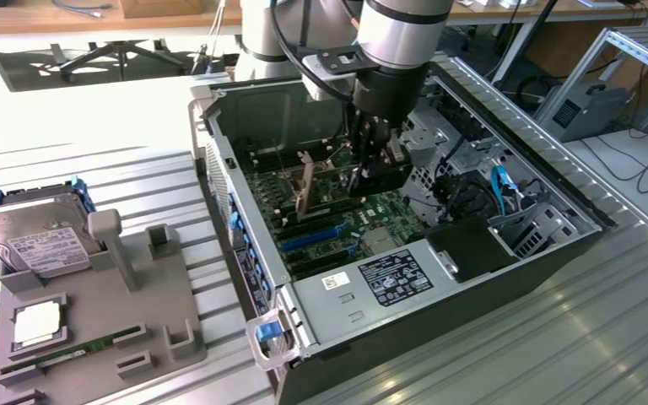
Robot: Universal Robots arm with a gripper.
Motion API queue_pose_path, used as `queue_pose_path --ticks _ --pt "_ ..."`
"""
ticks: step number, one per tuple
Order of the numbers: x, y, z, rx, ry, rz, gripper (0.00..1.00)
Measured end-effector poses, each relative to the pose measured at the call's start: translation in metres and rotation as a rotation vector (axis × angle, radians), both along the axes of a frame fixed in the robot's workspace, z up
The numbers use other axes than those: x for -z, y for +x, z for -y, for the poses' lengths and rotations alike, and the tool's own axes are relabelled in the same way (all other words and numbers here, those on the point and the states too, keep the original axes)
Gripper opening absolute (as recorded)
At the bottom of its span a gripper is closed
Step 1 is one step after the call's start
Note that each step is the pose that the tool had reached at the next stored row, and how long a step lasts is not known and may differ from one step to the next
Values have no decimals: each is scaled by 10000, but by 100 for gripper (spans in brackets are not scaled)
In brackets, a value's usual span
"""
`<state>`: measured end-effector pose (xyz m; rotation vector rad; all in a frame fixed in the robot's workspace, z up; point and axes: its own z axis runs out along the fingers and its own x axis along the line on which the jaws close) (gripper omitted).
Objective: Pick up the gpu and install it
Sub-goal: 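Insert the gpu into the slot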
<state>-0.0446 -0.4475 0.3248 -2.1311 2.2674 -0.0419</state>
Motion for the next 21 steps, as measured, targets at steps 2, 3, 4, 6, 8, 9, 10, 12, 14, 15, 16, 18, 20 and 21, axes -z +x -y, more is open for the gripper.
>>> queue_pose_path --ticks 2,3,4,6,8,9,10,12,14,15,16,18,20,21 --pt "2 -11 0 0 0 0 27" --pt "3 -18 0 0 0 0 27" --pt "4 -23 0 0 1 0 27" --pt "6 -35 0 0 1 0 27" --pt "12 -104 2 0 0 0 27" --pt "14 -132 2 0 0 0 27" --pt "19 -164 2 0 1 0 27" --pt "25 -201 3 0 0 0 27" --pt "43 -255 10 -1 0 0 27" --pt "48 -258 17 -1 0 0 27" --pt "87 -269 37 -1 0 0 27" --pt "106 -290 43 -1 0 0 27" --pt "111 -308 43 0 2 1 27" --pt "112 -344 45 -1 1 0 27"
